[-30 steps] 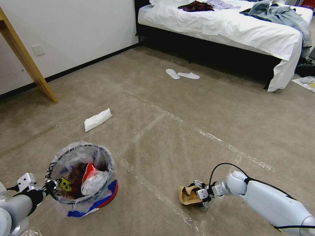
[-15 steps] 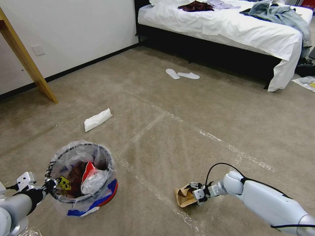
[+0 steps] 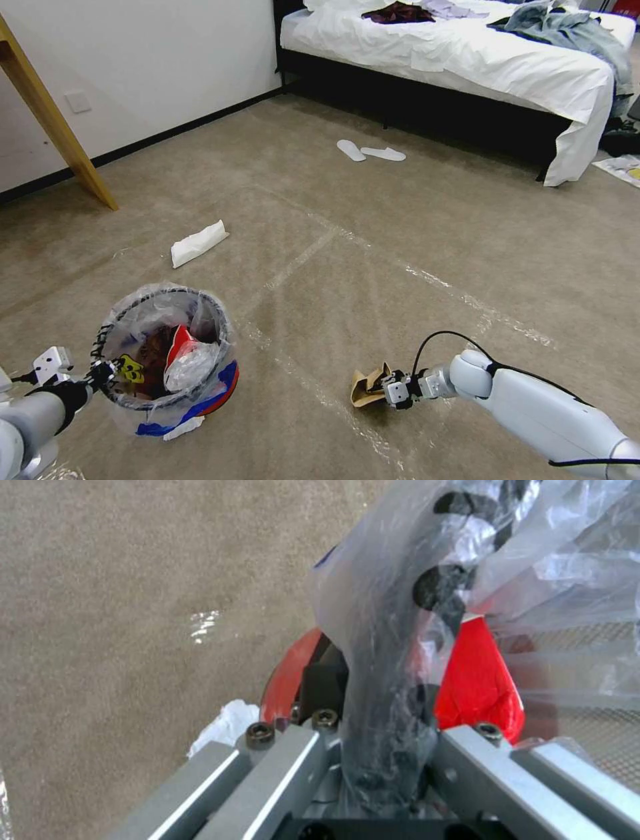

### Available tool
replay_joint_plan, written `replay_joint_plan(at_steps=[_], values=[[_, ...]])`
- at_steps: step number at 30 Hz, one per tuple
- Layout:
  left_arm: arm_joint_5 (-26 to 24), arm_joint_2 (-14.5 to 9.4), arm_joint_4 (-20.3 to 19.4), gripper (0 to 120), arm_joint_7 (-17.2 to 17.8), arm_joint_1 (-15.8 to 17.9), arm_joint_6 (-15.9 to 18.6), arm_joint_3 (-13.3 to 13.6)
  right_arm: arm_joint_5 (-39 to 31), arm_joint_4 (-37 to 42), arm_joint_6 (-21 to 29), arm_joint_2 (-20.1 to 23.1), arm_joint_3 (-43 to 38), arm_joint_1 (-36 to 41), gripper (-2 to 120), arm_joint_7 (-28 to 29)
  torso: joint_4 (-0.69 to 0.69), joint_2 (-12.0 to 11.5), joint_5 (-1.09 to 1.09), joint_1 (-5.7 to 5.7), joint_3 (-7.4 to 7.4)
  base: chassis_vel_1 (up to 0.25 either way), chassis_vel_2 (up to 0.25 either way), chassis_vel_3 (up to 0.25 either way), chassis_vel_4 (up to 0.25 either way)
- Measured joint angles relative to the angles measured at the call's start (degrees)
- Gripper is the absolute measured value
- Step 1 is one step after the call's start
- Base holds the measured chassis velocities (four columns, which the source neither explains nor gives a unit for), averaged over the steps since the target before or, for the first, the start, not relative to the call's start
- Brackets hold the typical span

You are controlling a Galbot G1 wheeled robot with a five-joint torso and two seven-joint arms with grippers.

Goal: Pick up the trash bin and place the garbage on the floor into it.

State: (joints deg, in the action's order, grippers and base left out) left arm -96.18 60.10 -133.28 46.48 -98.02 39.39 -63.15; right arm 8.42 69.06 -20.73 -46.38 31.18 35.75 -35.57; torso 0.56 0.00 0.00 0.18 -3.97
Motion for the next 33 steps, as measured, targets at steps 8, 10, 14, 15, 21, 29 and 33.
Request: replay_joint_plan(at_steps=[8, 10, 14, 15, 21, 29, 33], values=[[-0.4, -0.7, -0.3, 1, 0.2, -0.1, -0.1, 0.0, -15.6, 5.2, 2.8, 0.2, -9.1, 1.0, 0, 1.8, 0.0, 0.0, 0.01, 0.0, 0.0, 0.0, 0.0, 0.0, 0.0], [-0.5, -0.8, -0.4, 1, 0.3, -0.1, -0.1, 0.0, -17.9, 6.2, 3.3, 0.3, -10.4, 1.1, 0, 2.4, -0.01, 0.0, 0.01, 0.0, 0.0, 0.0, 0.0, 0.0, 0.0], [-1.3, -1.9, -0.7, 1, 0.5, 0.0, -0.2, 0.0, -34.2, 12.1, 4.5, 0.8, -18.3, 1.2, 0, 6.7, -0.01, 0.0, -0.01, 0.0, 0.0, 0.0, 0.0, 0.0, 0.0], [-1.3, -1.9, -0.7, 1, 0.5, 0.0, -0.2, 0.0, -34.2, 12.1, 4.5, 0.8, -18.3, 1.2, 0, 6.7, -0.01, 0.0, -0.01, 0.0, 0.0, 0.0, 0.0, 0.0, 0.0], [-3.2, -3.7, -0.8, 1, 1.2, 0.5, -0.3, -0.3, -57.9, 23.3, 4.3, -0.7, -24.2, -2.1, 0, 14.3, 0.0, 0.0, 0.0, 0.0, 0.0, 0.0, 0.0, 0.0, 0.0], [-3.6, -4.3, -0.7, 1, 1.5, 0.2, -0.4, -0.1, -70.2, 32.8, 6.0, -2.9, -19.8, -12.0, 0, 13.3, 0.0, 0.0, 0.0, 0.0, 0.0, 0.0, 0.0, 0.0, 0.0], [-3.6, -4.1, -0.5, 1, 1.5, 0.0, -0.4, -0.3, -72.1, 34.4, 6.5, -3.9, -16.8, -17.1, 0, 10.4, 0.0, 0.0, -0.01, 0.0, 0.0, 0.0, 0.0, 0.0, 0.0]])
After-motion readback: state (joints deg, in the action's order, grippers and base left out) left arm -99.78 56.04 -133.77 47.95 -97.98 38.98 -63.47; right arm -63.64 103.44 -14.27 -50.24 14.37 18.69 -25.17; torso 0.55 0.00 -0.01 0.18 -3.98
